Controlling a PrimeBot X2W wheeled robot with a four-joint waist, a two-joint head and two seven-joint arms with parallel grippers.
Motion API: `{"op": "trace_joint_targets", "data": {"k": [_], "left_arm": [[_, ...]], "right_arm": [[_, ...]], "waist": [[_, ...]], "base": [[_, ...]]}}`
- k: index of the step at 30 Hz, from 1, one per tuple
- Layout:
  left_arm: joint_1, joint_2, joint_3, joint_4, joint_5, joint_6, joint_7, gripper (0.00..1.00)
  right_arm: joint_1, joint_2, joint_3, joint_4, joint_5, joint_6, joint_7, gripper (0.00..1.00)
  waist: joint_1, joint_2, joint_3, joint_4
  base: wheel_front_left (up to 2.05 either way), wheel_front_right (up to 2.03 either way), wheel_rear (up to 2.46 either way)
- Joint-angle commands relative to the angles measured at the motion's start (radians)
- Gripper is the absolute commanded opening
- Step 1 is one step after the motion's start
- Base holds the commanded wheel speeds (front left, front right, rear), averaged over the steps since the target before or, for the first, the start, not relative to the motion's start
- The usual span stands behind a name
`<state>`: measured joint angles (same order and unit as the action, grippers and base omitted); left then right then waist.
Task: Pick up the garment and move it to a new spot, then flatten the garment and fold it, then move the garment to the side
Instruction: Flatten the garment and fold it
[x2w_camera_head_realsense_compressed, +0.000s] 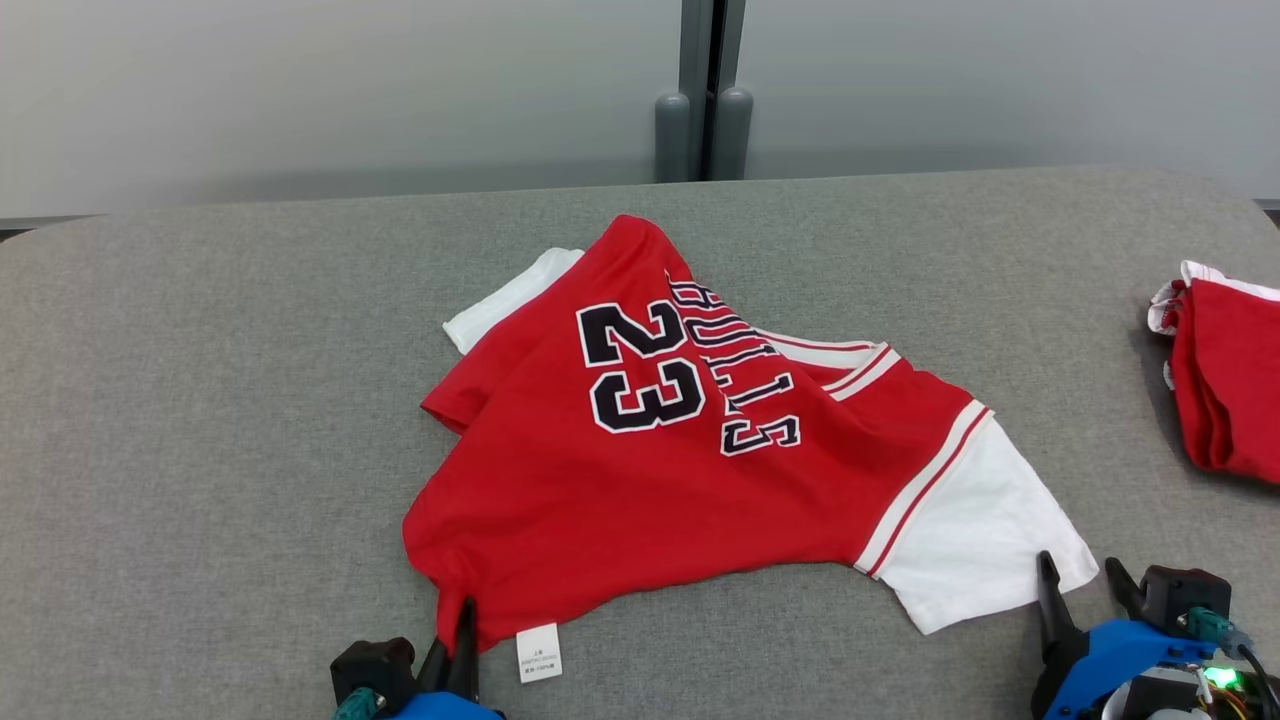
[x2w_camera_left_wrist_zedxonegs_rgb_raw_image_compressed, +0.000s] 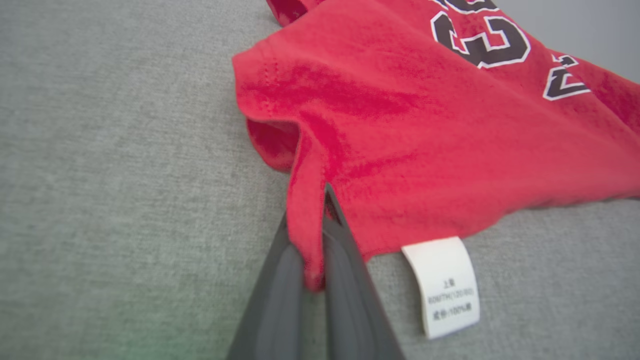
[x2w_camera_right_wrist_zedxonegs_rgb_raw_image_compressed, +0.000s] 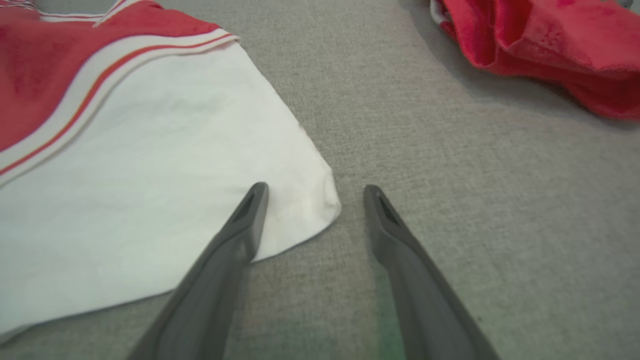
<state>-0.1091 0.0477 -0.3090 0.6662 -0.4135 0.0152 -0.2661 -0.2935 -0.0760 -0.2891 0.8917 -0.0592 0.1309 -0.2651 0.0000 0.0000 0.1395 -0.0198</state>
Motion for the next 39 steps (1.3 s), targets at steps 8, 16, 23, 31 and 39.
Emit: {"op": "trace_joint_targets", "data": {"k": [8, 16, 23, 31, 39], "left_arm": [[-0.014, 0.005, 0.010, -0.005, 0.011, -0.001, 0.003, 0.00], [-0.025, 0.005, 0.006, -0.008, 0.017, 0.000, 0.003, 0.00], [-0.023, 0.004, 0.032, -0.066, 0.016, -0.006, 0.002, 0.00], [-0.061, 0.004, 0.111, -0.236, 0.075, -0.038, 0.002, 0.00], [-0.182, 0.046, 0.208, -0.382, 0.162, -0.106, 0.002, 0.00]], "right_arm": [[-0.010, 0.017, 0.031, 0.055, 0.052, 0.000, 0.007, 0.60], [-0.025, 0.025, 0.082, 0.053, 0.115, 0.001, 0.009, 0.00], [-0.021, 0.014, 0.082, -0.053, 0.161, 0.001, 0.001, 0.00], [-0.045, 0.019, 0.110, -0.285, 0.349, 0.000, 0.001, 0.00], [-0.131, -0.020, 0.181, -0.546, 0.538, 0.000, 0.000, 0.00]], "waist": [[0.0000, 0.0000, 0.017, 0.011], [0.0000, 0.0000, 0.034, 0.021], [0.0000, 0.0000, 0.013, 0.018], [0.0000, 0.0000, -0.048, 0.002], [0.0000, 0.0000, -0.112, -0.015]], "base": [[0.00, 0.00, 0.00], [0.00, 0.00, 0.00], [0.00, 0.00, 0.00], [0.00, 0.00, 0.00], [0.00, 0.00, 0.00]]}}
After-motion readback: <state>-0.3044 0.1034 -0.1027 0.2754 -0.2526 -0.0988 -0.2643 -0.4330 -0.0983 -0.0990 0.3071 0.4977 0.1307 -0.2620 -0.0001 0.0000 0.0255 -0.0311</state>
